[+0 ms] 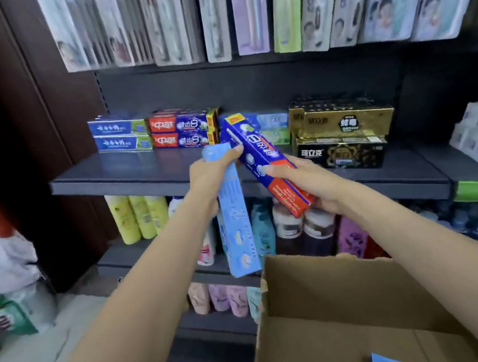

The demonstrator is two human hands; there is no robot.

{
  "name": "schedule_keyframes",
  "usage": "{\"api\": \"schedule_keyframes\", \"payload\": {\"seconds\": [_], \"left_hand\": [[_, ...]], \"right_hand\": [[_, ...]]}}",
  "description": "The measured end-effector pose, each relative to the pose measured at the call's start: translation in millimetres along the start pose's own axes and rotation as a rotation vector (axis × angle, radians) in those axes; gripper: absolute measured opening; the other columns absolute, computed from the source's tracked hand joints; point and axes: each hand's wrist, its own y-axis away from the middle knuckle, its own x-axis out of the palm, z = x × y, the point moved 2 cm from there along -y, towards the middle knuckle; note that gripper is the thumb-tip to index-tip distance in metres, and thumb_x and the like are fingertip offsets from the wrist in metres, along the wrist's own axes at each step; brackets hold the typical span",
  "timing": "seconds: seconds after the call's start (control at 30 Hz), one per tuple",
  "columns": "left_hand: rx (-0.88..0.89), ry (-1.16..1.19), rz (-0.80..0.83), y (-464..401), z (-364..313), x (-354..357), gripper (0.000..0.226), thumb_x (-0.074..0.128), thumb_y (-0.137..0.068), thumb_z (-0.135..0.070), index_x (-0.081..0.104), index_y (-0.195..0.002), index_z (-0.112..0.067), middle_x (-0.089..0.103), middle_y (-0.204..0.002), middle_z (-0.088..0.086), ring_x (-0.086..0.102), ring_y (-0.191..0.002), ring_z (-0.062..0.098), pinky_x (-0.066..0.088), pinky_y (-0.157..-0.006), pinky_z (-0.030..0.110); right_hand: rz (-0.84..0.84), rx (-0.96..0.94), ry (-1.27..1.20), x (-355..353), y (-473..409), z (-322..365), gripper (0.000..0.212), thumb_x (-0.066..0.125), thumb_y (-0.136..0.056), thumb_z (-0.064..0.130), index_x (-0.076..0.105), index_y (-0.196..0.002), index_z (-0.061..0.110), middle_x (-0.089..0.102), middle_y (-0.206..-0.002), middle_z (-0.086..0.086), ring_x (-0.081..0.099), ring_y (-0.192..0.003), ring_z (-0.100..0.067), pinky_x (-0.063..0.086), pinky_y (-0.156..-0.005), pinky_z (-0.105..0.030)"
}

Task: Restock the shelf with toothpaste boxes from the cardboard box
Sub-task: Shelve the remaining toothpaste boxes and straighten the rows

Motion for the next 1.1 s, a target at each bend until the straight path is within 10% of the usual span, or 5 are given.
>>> {"api": "schedule_keyframes", "payload": {"seconds": [0.2,0.5,0.8,1.0,1.1], "left_hand": [[-0.072,0.078,-0.006,-70,-25,-73,0.032,0.079,-0.075,-0.025,0.061,-0.094,-0.006,0.061,-0.051,0.005,0.055,-0.037,0.016,0.049,-0.04,0.022],[-0.128,0.112,-0.071,-171,-59,-153,0.038,0.08,-0.069,-0.019,0.053,-0.09,-0.005,0.055,-0.073,0.012,0.055,-0.068,0.028,0.054,-0.071,0.04],[-0.026,0.016,0.087,-221,-87,-176,0.053,0.081,-0.071,-0.022,0.057,-0.113,0.0,0.071,-0.095,0.018,0.068,-0.065,0.024,0.06,-0.062,0.036],[0.045,-0.124,0.065,-251,-92,-199,0.039,0.078,-0.075,-0.023,0.063,-0.105,-0.003,0.071,-0.1,0.016,0.061,-0.063,0.02,0.056,-0.067,0.035],[0.048,-0.114,0.054,-261,-91,-205,0.039,0.075,-0.077,-0.023,0.063,-0.109,-0.004,0.072,-0.089,0.01,0.061,-0.055,0.015,0.053,-0.051,0.023]], "right_hand": [[-0.309,-0.309,0.982,61,-77,26,0.083,0.077,-0.071,0.036,0.033,-0.142,0.035,0.046,-0.117,-0.001,0.055,-0.102,-0.025,0.042,-0.083,-0.033],[-0.494,-0.314,1.4,139,-162,56,0.077,0.065,-0.079,0.052,0.029,-0.134,0.012,0.058,-0.125,-0.009,0.058,-0.11,-0.031,0.042,-0.086,-0.039],[-0.416,-0.026,0.314,168,-226,56,0.021,0.065,-0.085,0.034,0.056,-0.098,0.02,0.067,-0.111,-0.006,0.063,-0.094,-0.019,0.05,-0.081,-0.033],[-0.487,0.281,-0.319,167,-267,53,0.038,0.064,-0.085,0.034,0.049,-0.11,0.01,0.064,-0.089,-0.01,0.062,-0.07,-0.022,0.05,-0.048,-0.029],[-0.5,0.248,-0.677,178,-292,41,0.042,0.058,-0.091,0.021,0.042,-0.127,0.007,0.059,-0.106,-0.014,0.064,-0.096,-0.033,0.056,-0.071,-0.048]]}}
